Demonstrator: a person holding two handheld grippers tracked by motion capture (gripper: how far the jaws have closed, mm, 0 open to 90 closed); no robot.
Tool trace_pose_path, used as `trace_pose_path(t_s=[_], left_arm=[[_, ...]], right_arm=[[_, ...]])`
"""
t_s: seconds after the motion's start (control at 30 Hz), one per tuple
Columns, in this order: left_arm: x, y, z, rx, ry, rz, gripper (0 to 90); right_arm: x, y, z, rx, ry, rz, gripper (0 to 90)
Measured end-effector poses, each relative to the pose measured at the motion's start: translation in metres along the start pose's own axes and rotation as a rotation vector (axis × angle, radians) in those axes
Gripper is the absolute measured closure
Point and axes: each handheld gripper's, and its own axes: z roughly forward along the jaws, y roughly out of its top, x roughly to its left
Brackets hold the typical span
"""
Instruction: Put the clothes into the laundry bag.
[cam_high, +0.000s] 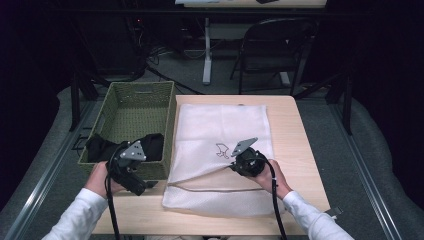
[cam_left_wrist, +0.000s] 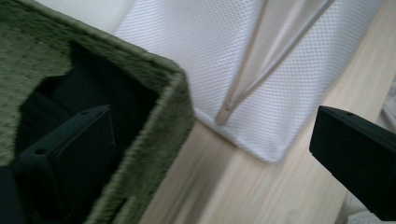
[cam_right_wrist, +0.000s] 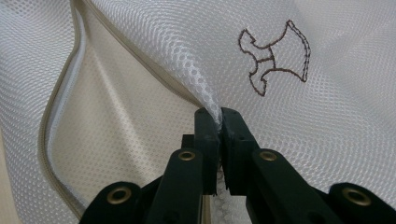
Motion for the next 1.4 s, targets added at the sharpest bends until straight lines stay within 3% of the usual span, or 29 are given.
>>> trace_pose_path(t_s=[0.2, 0.37, 0.57, 0.6, 0.73, 0.93, 1.17, 1.4], left_arm=[[0.024, 0.013, -0.01, 0.066, 0.032, 0.032, 0.2], [0.045, 0.02, -0.012, 0.127, 0.051, 0.019, 0.2], [0.045, 0.02, -0.012, 0.127, 0.051, 0.019, 0.1], [0.069, 0.025, -0.006, 0.21, 0.07, 0.013, 0.1], [0.081, 0.028, 0.005, 0.268, 0.065, 0.022, 0.2], [0.095, 0.026, 0.024, 0.313, 0.035, 0.043, 0.2], [0.111, 0.018, 0.043, 0.357, 0.012, 0.009, 0.4], [0.119, 0.013, 0.06, 0.396, -0.006, -0.001, 0.8]], right_arm=[[-0.001, -0.001, 0.001, 0.004, -0.001, 0.004, 86.5], [-0.001, -0.001, 0.001, 0.009, 0.001, -0.001, 86.5], [-0.002, -0.001, 0.002, 0.01, 0.003, -0.002, 86.5], [-0.002, -0.001, 0.002, 0.01, 0.003, -0.002, 86.5], [-0.001, -0.001, 0.002, 0.017, 0.0, -0.002, 86.6], [-0.001, -0.002, 0.002, 0.022, 0.004, 0.005, 86.6], [-0.002, -0.003, 0.003, 0.026, 0.003, -0.003, 86.6], [-0.002, -0.002, 0.003, 0.032, 0.004, 0.002, 86.6]])
